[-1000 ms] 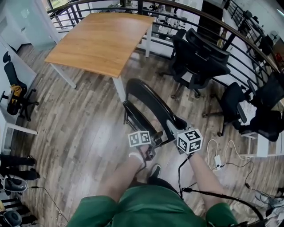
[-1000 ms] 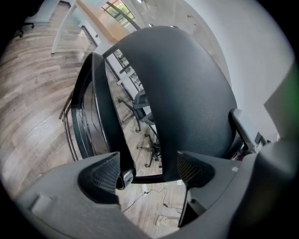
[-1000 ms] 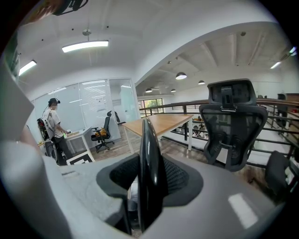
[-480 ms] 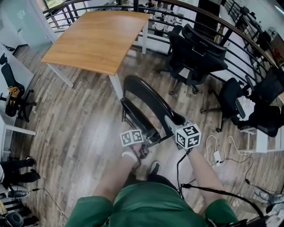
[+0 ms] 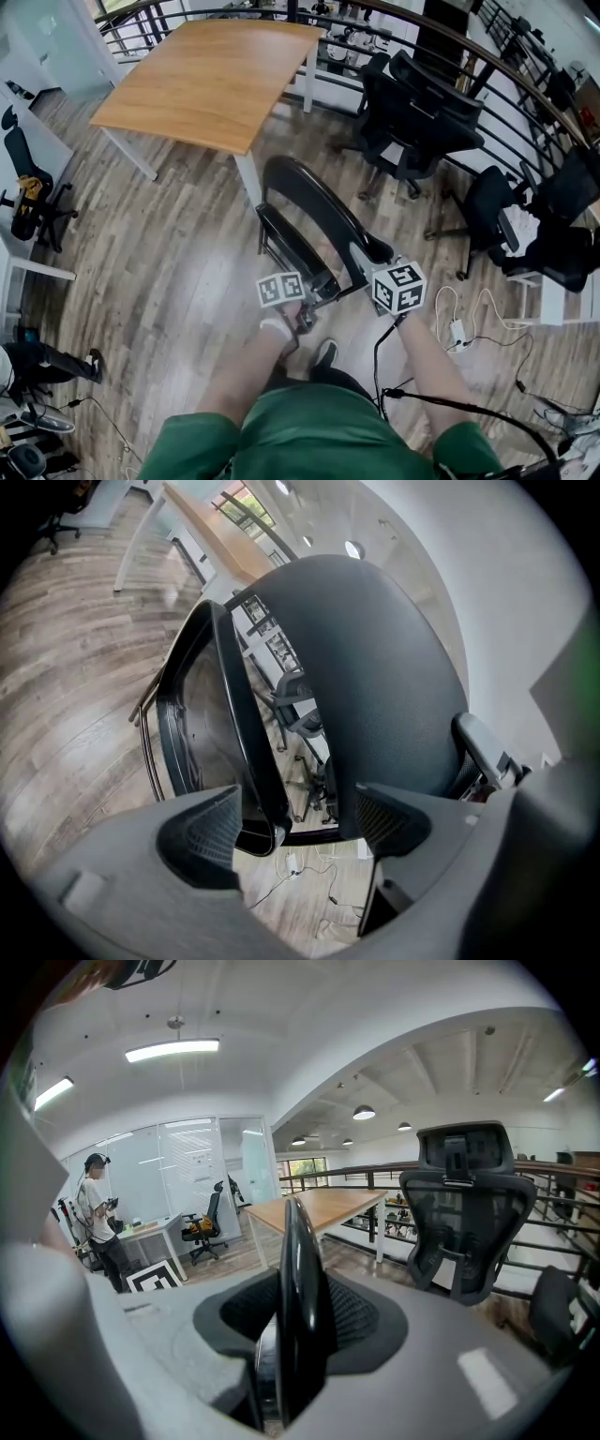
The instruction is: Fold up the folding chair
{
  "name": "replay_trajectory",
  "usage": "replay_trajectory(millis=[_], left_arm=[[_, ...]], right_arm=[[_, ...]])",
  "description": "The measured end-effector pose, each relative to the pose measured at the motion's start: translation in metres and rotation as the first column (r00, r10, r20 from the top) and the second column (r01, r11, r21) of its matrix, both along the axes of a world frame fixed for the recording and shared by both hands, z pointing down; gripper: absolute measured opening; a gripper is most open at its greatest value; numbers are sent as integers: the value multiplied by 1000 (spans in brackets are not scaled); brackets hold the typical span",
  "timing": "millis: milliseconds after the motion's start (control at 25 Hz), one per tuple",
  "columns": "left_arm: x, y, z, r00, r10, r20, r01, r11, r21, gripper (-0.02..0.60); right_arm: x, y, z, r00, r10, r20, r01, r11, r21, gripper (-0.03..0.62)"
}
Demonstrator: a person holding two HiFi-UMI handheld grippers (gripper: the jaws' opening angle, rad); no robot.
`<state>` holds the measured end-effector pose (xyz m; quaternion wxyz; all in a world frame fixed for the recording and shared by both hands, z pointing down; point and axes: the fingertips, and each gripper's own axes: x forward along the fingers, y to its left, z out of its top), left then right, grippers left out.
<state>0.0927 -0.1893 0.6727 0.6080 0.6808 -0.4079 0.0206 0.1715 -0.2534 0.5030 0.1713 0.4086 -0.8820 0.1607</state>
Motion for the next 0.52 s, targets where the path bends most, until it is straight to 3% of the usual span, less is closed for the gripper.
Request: replay_trajectory(millis=[520], left_arm=[[-2, 5, -4, 1000, 0, 5, 0, 1000, 4, 390]], right_arm=[[-5, 5, -1, 1000, -2, -11, 3, 1000, 1, 152]])
